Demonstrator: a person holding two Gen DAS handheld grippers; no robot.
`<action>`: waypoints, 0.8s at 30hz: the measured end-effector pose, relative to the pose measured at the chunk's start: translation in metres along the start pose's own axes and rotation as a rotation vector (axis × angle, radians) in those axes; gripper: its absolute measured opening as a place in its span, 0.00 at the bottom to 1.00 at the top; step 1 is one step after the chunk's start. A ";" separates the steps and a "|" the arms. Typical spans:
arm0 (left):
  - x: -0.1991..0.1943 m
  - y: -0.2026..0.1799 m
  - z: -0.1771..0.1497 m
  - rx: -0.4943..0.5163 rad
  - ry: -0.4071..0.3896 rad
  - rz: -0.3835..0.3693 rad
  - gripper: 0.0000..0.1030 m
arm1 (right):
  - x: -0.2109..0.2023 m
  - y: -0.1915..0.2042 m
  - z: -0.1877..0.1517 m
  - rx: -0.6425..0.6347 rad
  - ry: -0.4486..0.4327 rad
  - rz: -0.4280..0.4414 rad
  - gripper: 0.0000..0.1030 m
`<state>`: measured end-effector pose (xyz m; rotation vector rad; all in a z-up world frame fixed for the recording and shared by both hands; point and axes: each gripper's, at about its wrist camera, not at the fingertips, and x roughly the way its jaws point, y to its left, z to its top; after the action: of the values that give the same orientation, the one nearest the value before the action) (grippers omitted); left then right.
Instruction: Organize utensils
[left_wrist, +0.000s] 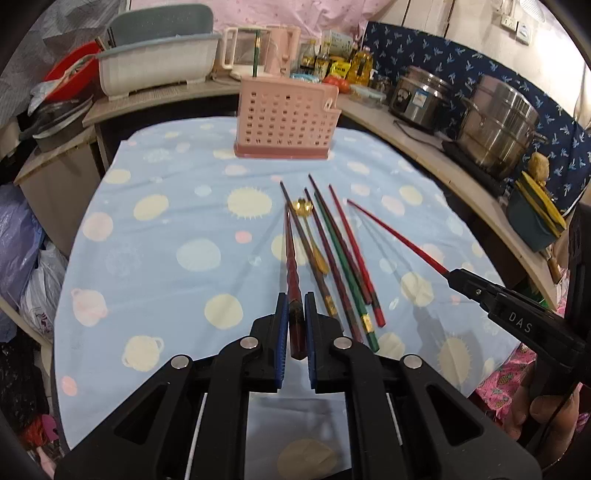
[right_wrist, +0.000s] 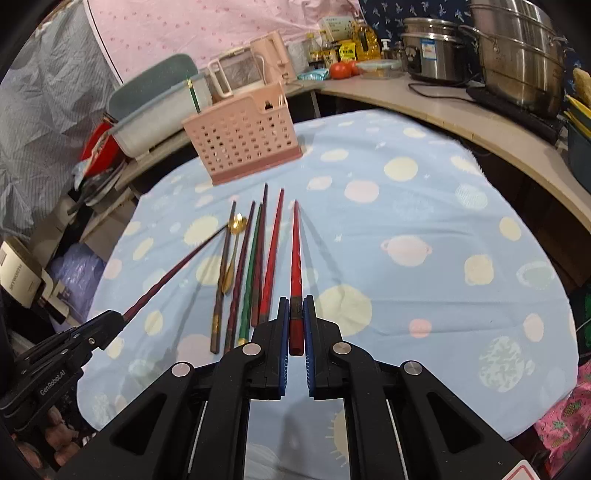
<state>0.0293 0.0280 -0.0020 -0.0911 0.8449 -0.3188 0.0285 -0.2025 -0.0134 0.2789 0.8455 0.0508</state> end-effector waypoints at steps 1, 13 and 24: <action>-0.004 0.001 0.004 -0.001 -0.012 0.001 0.08 | -0.004 -0.001 0.003 0.003 -0.013 0.002 0.07; -0.037 0.005 0.040 -0.012 -0.121 0.003 0.01 | -0.039 -0.005 0.036 0.017 -0.129 0.020 0.07; 0.014 0.046 -0.028 -0.023 0.050 0.118 0.36 | -0.017 -0.003 -0.003 0.022 -0.023 0.027 0.07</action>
<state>0.0280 0.0686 -0.0400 -0.0547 0.8997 -0.2011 0.0149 -0.2076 -0.0032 0.3109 0.8203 0.0636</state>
